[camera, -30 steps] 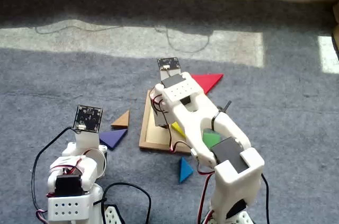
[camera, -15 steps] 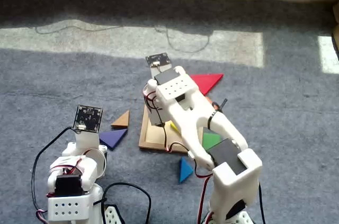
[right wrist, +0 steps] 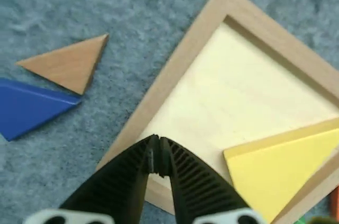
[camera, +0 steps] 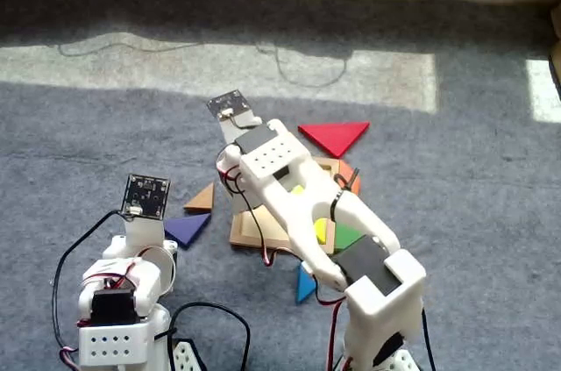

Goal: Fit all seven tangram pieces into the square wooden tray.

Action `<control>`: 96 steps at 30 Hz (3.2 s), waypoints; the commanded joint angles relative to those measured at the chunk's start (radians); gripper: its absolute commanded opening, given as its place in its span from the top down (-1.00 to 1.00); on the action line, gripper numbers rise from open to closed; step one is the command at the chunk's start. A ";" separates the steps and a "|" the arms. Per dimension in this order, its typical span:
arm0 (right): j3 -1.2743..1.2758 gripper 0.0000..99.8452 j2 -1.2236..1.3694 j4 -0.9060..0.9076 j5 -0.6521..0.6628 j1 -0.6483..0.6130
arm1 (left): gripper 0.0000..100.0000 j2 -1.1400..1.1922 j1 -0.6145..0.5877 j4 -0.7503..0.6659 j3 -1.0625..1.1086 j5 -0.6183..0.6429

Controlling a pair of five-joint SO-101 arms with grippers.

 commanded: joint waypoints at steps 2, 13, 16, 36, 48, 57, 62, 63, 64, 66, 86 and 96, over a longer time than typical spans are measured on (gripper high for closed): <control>0.016 0.99 -0.002 -0.045 0.008 0.039 | 0.99 -0.039 -0.008 -0.014 0.019 -0.005; 0.021 0.99 0.001 -0.044 0.008 0.214 | 0.99 -0.039 -0.008 -0.012 0.019 -0.005; 0.019 0.99 -0.001 -0.015 0.008 0.231 | 0.99 -0.039 -0.008 -0.012 0.019 -0.005; 0.012 0.99 0.005 -0.027 0.015 0.407 | 0.99 -0.039 -0.008 -0.012 0.019 -0.005; -0.028 0.99 -0.084 0.065 0.106 0.354 | 0.99 -0.039 -0.005 -0.014 0.019 -0.003; 0.216 0.99 -0.188 -0.206 0.106 0.159 | 0.99 -0.039 -0.004 -0.014 0.019 -0.003; 0.280 0.99 -0.114 -0.282 0.109 0.113 | 0.99 -0.039 -0.007 -0.015 0.019 -0.003; 0.274 0.99 -0.091 -0.282 0.110 0.116 | 0.99 -0.039 -0.007 -0.015 0.019 -0.003; 0.262 0.99 -0.068 -0.282 0.110 0.124 | 0.99 -0.039 -0.007 -0.015 0.019 -0.003; 0.234 0.99 -0.031 -0.268 0.110 0.148 | 0.99 -0.039 -0.007 -0.015 0.019 -0.003; 0.102 0.99 -0.289 -0.044 0.107 0.246 | 0.99 -0.041 -0.104 -0.011 -0.068 -0.005; 0.383 0.98 -0.780 -0.025 0.106 0.384 | 0.99 -0.038 -0.242 -0.046 -0.321 -0.166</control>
